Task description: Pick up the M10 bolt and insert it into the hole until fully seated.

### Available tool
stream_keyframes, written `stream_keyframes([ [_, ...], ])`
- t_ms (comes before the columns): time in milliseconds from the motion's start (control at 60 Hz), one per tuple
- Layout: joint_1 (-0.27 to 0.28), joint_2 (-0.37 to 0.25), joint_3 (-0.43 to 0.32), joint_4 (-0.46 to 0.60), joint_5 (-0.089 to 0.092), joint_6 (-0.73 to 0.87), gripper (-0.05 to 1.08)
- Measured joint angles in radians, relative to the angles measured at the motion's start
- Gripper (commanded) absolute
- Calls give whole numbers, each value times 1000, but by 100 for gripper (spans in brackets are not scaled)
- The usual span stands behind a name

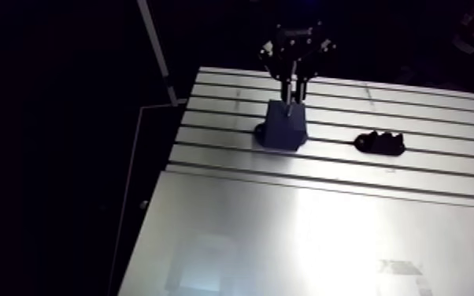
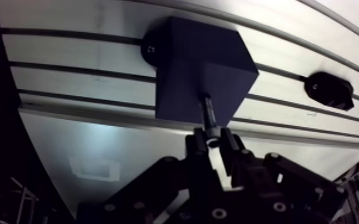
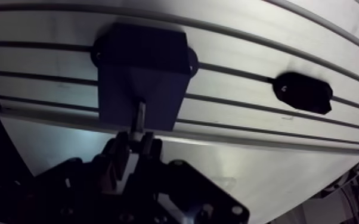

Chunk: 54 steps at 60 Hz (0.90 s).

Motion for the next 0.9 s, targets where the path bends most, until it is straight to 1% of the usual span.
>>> stream_keyframes([
  [900,1,1,-2,-5,0,3,108],
])
